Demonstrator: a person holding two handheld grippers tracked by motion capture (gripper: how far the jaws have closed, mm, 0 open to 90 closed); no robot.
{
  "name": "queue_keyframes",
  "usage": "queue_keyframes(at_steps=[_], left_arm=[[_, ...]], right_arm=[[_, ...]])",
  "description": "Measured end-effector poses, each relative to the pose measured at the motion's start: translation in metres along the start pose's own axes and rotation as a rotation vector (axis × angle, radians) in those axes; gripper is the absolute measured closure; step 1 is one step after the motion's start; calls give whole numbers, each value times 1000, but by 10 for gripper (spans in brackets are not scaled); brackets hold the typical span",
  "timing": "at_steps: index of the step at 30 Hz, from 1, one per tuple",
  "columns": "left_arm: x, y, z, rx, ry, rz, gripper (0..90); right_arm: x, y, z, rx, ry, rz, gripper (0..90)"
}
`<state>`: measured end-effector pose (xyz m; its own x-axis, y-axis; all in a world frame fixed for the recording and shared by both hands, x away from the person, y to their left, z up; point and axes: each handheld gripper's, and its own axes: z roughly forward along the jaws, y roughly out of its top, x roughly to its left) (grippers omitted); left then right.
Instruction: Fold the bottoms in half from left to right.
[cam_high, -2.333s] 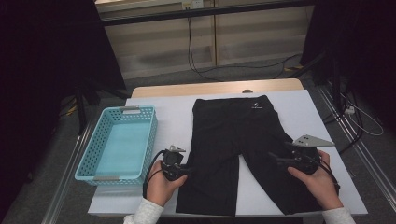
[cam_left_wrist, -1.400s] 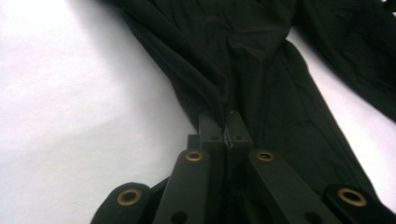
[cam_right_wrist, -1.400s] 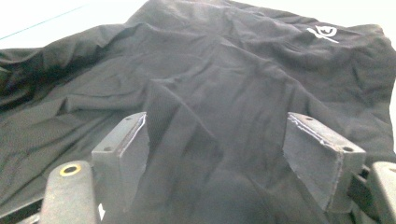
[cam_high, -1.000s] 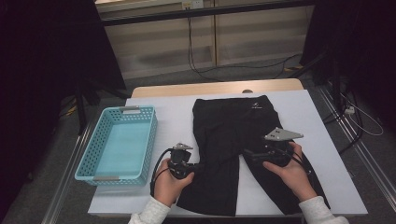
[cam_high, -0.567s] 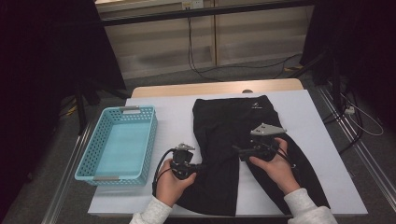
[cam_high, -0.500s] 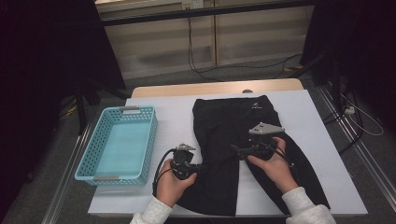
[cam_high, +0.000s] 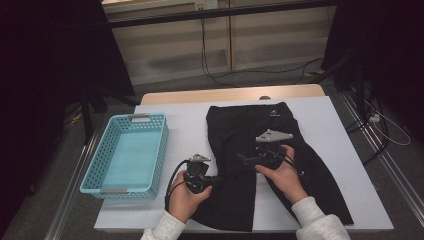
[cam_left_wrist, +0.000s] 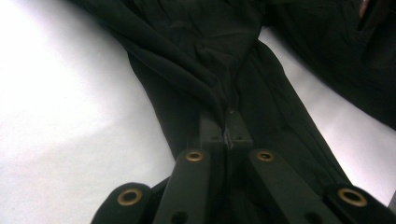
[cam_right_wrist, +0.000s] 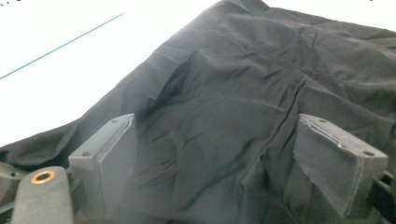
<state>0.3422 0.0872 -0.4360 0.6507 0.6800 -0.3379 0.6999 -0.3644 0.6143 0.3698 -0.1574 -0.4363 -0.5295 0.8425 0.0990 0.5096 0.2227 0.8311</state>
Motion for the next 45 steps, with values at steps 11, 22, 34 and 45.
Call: queue_keyframes(at_steps=[11,22,34,45], left_arm=[[-1,1,3,5,-7,0,893],[1,2,2,-9,-13,-9,893],[0,2,3,-18,-19,-3,893],[2,4,1,-32,-36,-2,893]], right_arm=[[7,6,15,5,18,-9,133],[17,13,36,14,37,-21,164],[20,24,64,18,49,10,176],[39,30,98,80,80,-47,217]])
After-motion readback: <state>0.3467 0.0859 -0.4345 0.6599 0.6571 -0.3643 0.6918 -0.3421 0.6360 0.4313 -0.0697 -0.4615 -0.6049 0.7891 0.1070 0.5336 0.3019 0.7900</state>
